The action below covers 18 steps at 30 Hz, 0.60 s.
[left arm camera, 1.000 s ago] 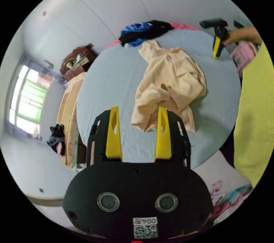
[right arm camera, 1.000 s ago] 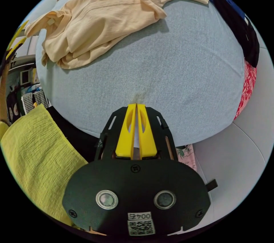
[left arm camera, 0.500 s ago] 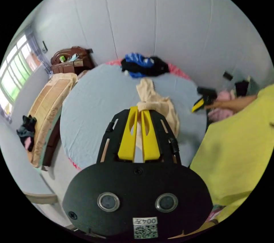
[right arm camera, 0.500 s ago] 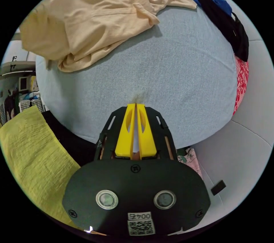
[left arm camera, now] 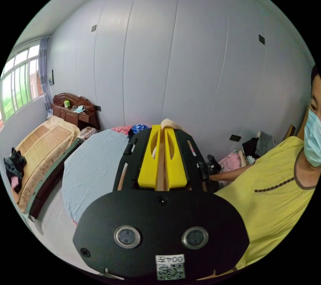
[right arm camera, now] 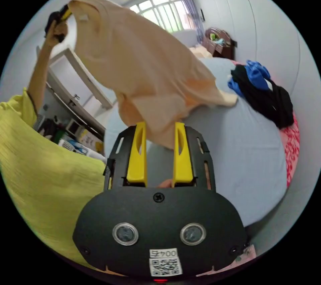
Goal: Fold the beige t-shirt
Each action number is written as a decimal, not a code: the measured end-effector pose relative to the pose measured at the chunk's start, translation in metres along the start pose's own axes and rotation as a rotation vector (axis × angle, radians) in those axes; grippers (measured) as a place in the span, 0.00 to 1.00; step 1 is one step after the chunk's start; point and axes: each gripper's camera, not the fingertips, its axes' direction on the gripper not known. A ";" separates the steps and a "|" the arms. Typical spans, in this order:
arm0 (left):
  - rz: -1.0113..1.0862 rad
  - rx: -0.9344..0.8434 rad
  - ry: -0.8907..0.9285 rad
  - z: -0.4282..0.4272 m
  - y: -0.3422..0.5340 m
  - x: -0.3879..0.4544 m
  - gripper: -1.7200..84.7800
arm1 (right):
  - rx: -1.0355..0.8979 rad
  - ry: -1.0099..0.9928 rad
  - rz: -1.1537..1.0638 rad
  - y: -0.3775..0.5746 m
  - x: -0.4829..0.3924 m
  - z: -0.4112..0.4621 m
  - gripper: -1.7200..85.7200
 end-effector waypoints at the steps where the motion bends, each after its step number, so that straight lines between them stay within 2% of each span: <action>1: 0.004 -0.013 0.012 0.005 -0.001 -0.001 0.04 | 0.026 -0.059 -0.018 -0.019 -0.007 -0.008 0.20; 4: -0.003 -0.129 0.076 0.048 0.004 -0.011 0.04 | 0.028 -0.078 -0.086 -0.056 -0.021 -0.014 0.23; 7: -0.067 -0.246 0.072 0.110 0.029 -0.034 0.04 | -0.140 -0.037 -0.063 -0.070 -0.012 0.014 0.22; 12: -0.287 -0.447 0.005 0.216 0.107 -0.098 0.06 | -0.454 0.066 0.091 -0.032 0.027 0.077 0.20; 14: -0.375 -0.490 0.012 0.237 0.133 -0.118 0.07 | -0.576 0.081 0.176 -0.005 0.051 0.098 0.20; 18: -0.498 -0.538 0.002 0.251 0.176 -0.148 0.12 | -0.694 0.126 0.237 0.019 0.079 0.116 0.20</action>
